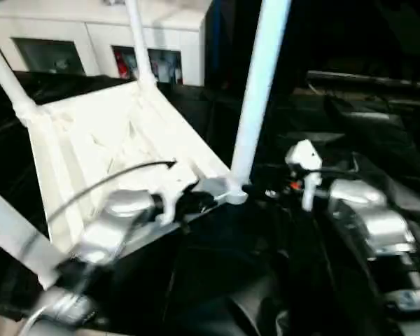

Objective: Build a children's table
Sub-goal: Rotate leg to tighten

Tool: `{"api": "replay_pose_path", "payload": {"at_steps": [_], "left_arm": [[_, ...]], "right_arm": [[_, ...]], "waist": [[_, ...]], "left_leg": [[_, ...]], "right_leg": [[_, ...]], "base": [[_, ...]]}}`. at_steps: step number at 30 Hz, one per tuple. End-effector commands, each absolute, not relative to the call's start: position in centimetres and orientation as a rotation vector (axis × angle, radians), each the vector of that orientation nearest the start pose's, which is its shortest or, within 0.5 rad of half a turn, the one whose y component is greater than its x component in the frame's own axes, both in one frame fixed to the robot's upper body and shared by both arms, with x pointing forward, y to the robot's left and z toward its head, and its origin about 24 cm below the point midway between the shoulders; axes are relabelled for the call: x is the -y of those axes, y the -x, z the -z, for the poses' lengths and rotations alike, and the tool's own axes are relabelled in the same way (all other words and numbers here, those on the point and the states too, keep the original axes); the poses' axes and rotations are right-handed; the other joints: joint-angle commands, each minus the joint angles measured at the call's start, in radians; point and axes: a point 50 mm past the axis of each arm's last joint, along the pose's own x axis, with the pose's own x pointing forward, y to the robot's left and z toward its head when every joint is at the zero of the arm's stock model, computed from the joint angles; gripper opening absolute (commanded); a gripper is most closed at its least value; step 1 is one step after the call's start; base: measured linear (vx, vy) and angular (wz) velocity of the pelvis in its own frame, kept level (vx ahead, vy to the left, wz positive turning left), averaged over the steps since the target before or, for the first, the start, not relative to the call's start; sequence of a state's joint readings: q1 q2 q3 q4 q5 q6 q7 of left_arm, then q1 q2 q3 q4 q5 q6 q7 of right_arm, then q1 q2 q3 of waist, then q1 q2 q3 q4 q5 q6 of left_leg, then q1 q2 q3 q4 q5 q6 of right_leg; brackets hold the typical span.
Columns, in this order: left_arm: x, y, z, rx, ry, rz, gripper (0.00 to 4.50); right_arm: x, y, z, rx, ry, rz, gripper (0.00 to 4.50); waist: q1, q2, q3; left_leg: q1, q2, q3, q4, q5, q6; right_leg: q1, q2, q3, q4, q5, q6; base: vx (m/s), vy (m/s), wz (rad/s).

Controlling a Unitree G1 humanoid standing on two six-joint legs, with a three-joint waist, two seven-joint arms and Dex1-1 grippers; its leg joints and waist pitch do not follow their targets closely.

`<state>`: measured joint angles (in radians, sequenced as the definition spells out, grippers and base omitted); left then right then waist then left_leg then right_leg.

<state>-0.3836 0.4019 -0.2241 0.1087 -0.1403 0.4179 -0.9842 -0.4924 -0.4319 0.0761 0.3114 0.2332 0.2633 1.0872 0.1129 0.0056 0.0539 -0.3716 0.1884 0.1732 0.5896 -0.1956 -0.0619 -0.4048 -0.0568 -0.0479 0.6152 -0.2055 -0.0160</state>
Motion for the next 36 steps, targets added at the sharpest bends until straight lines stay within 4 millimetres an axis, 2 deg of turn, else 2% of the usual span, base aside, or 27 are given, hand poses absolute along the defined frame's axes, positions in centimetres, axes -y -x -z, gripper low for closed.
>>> {"api": "replay_pose_path", "payload": {"at_steps": [1,2,3,4,5,6,7,10,11,12,13,14,15,16,18,21,22,23,25,26,27,28,29,31,33,34,36], "left_arm": [[-13.2,-28.1,-8.0,-0.364,-0.21,1.176,1.24],[-13.3,-27.5,-8.2,-0.374,-0.204,1.196,1.34],[-13.4,-27.1,-8.3,-0.386,-0.196,1.2,1.41],[-13.6,-26.7,-8.4,-0.403,-0.184,1.207,1.46],[-13.7,-26.2,-8.5,-0.42,-0.174,1.217,1.59],[-13.9,-25.8,-8.5,-0.439,-0.165,1.222,1.59],[-14.0,-25.3,-8.3,-0.47,-0.168,1.222,1.72],[-14.3,-24.6,-7.8,-0.516,-0.187,1.209,1.94],[-14.5,-24.3,-7.3,-0.545,-0.207,1.182,1.94],[-15.1,-24.3,-6.4,-0.591,-0.263,1.099,2.12],[-15.2,-24.3,-6.3,-0.594,-0.267,1.092,2.12],[-15.5,-24.3,-6.0,-0.607,-0.288,1.054,2.26],[-15.7,-24.3,-5.8,-0.617,-0.301,1.027,2.37],[-16.0,-24.3,-5.5,-0.638,-0.321,0.987,2.37],[-16.0,-24.3,-5.5,-0.643,-0.332,0.979,2.49],[-16.1,-24.1,-5.2,-0.653,-0.357,0.985,2.8],[-16.1,-24.1,-5.1,-0.651,-0.362,0.988,2.8],[-15.9,-24.0,-5.1,-0.632,-0.349,1.007,2.83],[-15.6,-24.1,-5.2,-0.597,-0.337,1.02,3.13],[-15.5,-24.1,-5.3,-0.585,-0.336,1.026,3.21],[-15.4,-24.1,-5.3,-0.578,-0.327,1.03,3.21],[-15.4,-24.1,-5.3,-0.576,-0.32,1.032,3.22],[-15.3,-24.0,-5.3,-0.57,-0.312,1.05,3.49],[-15.2,-23.8,-5.4,-0.567,-0.297,1.073,3.62],[-15.1,-23.6,-5.5,-0.563,-0.29,1.101,3.63],[-15.1,-23.5,-5.5,-0.562,-0.282,1.111,3.7],[-15.2,-23.3,-5.7,-0.552,-0.257,1.127,3.98]], "right_arm": [[16.0,-31.1,-10.3,-0.195,0.146,-1.187,3.16],[15.7,-30.8,-10.4,-0.203,0.147,-1.233,3.16],[15.4,-30.7,-10.4,-0.206,0.131,-1.259,3.16],[15.1,-30.6,-10.4,-0.207,0.11,-1.285,3.16],[14.6,-30.5,-10.4,-0.209,0.087,-1.312,3.16],[14.0,-30.4,-10.4,-0.21,0.067,-1.339,3.16],[13.3,-30.3,-10.2,-0.212,0.051,-1.368,3.16],[12.2,-30.3,-10.0,-0.209,0.035,-1.392,3.16],[11.6,-30.6,-9.7,-0.207,0.037,-1.372,3.16],[10.5,-31.6,-9.0,-0.189,0.066,-1.274,3.16],[10.4,-31.7,-8.9,-0.188,0.067,-1.26,3.16],[10.0,-32.2,-8.6,-0.183,0.075,-1.194,3.16],[9.7,-32.6,-8.4,-0.181,0.078,-1.145,3.16],[9.2,-33.6,-8.0,-0.171,0.064,-1.027,3.16],[9.0,-34.0,-7.8,-0.17,0.046,-0.968,3.16],[9.0,-35.3,-7.4,-0.179,0.045,-0.791,3.16],[9.1,-35.6,-7.4,-0.184,0.055,-0.761,3.16],[9.6,-36.5,-7.3,-0.198,0.085,-0.654,3.16],[10.3,-37.4,-7.5,-0.203,0.094,-0.542,3.16],[10.5,-37.7,-7.6,-0.203,0.093,-0.512,3.16],[10.8,-38.1,-7.8,-0.2,0.096,-0.464,3.16],[11.0,-38.3,-7.9,-0.197,0.098,-0.434,3.16],[11.1,-38.6,-8.1,-0.192,0.102,-0.402,3.16],[11.4,-39.0,-8.4,-0.185,0.113,-0.354,3.16],[11.5,-39.3,-8.6,-0.18,0.12,-0.329,3.16],[11.5,-39.4,-8.7,-0.179,0.125,-0.319,3.16],[11.5,-39.6,-8.8,-0.178,0.128,-0.311,3.16]], "waist": [[0.003,-0.009,-0.065],[0.005,-0.016,-0.063],[0.005,-0.014,-0.061],[0.003,-0.022,-0.059],[0.004,-0.024,-0.056],[0.004,-0.024,-0.056],[0.001,-0.028,-0.054],[0.0,-0.025,-0.053],[0.001,-0.031,-0.052],[0.002,-0.028,-0.051],[-0.006,-0.028,-0.048],[-0.003,-0.024,-0.05],[-0.001,-0.026,-0.052],[-0.001,-0.024,-0.052],[0.0,-0.026,-0.055],[-0.003,-0.022,-0.055],[-0.001,-0.019,-0.055],[0.0,-0.02,-0.054],[0.001,-0.018,-0.056],[0.004,-0.015,-0.055],[0.005,-0.016,-0.055],[0.007,-0.016,-0.056],[0.006,-0.015,-0.056],[0.006,-0.017,-0.058],[0.001,-0.018,-0.059],[-0.001,-0.022,-0.06],[-0.002,-0.021,-0.062]], "left_leg": [[0.01,0.045,-0.007,-0.057,-0.05,0.109],[0.008,0.046,-0.008,-0.059,-0.061,0.103],[0.009,0.046,-0.008,-0.06,-0.071,0.1],[0.01,0.046,-0.006,-0.061,-0.081,0.095],[0.01,0.048,-0.008,-0.065,-0.106,0.079],[0.01,0.048,-0.008,-0.065,-0.106,0.079],[0.014,0.047,-0.007,-0.067,-0.132,0.058],[0.016,0.047,-0.009,-0.069,-0.137,0.041],[0.018,0.046,-0.009,-0.07,-0.141,0.032],[0.019,0.046,-0.008,-0.071,-0.145,0.026],[0.014,0.045,-0.01,-0.075,-0.151,0.011],[0.016,0.045,-0.011,-0.074,-0.152,0.003],[0.022,0.043,-0.009,-0.073,-0.152,-0.007],[0.022,0.045,-0.009,-0.073,-0.142,-0.016],[0.022,0.042,-0.009,-0.072,-0.14,-0.023],[0.019,0.04,-0.01,-0.074,-0.131,-0.033],[0.022,0.039,-0.009,-0.073,-0.143,-0.037],[0.023,0.039,-0.007,-0.073,-0.145,-0.04],[0.025,0.038,-0.006,-0.072,-0.157,-0.051],[0.029,0.038,-0.003,-0.07,-0.177,-0.054],[0.029,0.038,-0.003,-0.07,-0.18,-0.057],[0.026,0.037,-0.004,-0.071,-0.18,-0.061],[0.022,0.036,-0.005,-0.071,-0.177,-0.061],[0.019,0.036,-0.006,-0.072,-0.172,-0.063],[0.017,0.034,-0.006,-0.07,-0.165,-0.061],[0.015,0.034,-0.005,-0.068,-0.151,-0.054],[0.013,0.033,-0.005,-0.066,-0.134,-0.046]], "right_leg": [[0.057,-0.079,0.042,-0.047,0.038,-0.272],[0.06,-0.082,0.043,-0.047,0.004,-0.268],[0.056,-0.082,0.043,-0.052,-0.023,-0.263],[0.056,-0.081,0.043,-0.055,-0.048,-0.258],[0.055,-0.084,0.044,-0.056,-0.107,-0.251],[0.055,-0.084,0.044,-0.056,-0.107,-0.251],[0.049,-0.082,0.045,-0.062,-0.158,-0.239],[0.047,-0.082,0.047,-0.064,-0.18,-0.222],[0.045,-0.082,0.049,-0.064,-0.194,-0.212],[0.042,-0.082,0.049,-0.065,-0.203,-0.21],[0.042,-0.083,0.048,-0.067,-0.226,-0.204],[0.042,-0.086,0.048,-0.067,-0.234,-0.201],[0.041,-0.083,0.049,-0.069,-0.229,-0.194],[0.04,-0.082,0.05,-0.064,-0.197,-0.201],[0.042,-0.081,0.049,-0.061,-0.175,-0.203],[0.042,-0.078,0.048,-0.056,-0.14,-0.209],[0.041,-0.078,0.048,-0.056,-0.14,-0.208],[0.04,-0.079,0.05,-0.057,-0.139,-0.208],[0.039,-0.08,0.05,-0.057,-0.145,-0.212],[0.034,-0.077,0.052,-0.059,-0.15,-0.206],[0.035,-0.077,0.052,-0.058,-0.147,-0.204],[0.039,-0.074,0.05,-0.054,-0.14,-0.195],[0.042,-0.073,0.049,-0.052,-0.128,-0.187],[0.044,-0.075,0.048,-0.05,-0.122,-0.184],[0.046,-0.074,0.048,-0.047,-0.098,-0.189],[0.048,-0.073,0.048,-0.043,-0.07,-0.19],[0.05,-0.073,0.047,-0.04,-0.05,-0.194]], "base": [[0.0,0.0,0.0],[0.0,0.0,0.0],[0.0,0.0,0.0],[0.0,0.0,0.0],[0.0,0.0,0.0],[0.0,0.0,0.0],[0.0,0.0,0.0],[0.0,0.0,0.0],[0.0,0.0,0.0],[0.0,0.0,0.0],[0.0,0.0,0.0],[0.0,0.0,0.0],[0.0,0.0,0.0],[0.0,0.0,0.0],[0.0,0.0,0.0],[0.0,0.0,0.0],[0.0,0.0,0.0],[0.0,0.0,0.0],[0.0,0.0,0.0],[0.0,0.0,0.0],[0.0,0.0,0.0],[0.0,0.0,0.0],[0.0,0.0,0.0],[0.0,0.0,0.0],[0.0,0.0,0.0],[0.0,0.0,0.0],[0.0,0.0,0.0]]}}
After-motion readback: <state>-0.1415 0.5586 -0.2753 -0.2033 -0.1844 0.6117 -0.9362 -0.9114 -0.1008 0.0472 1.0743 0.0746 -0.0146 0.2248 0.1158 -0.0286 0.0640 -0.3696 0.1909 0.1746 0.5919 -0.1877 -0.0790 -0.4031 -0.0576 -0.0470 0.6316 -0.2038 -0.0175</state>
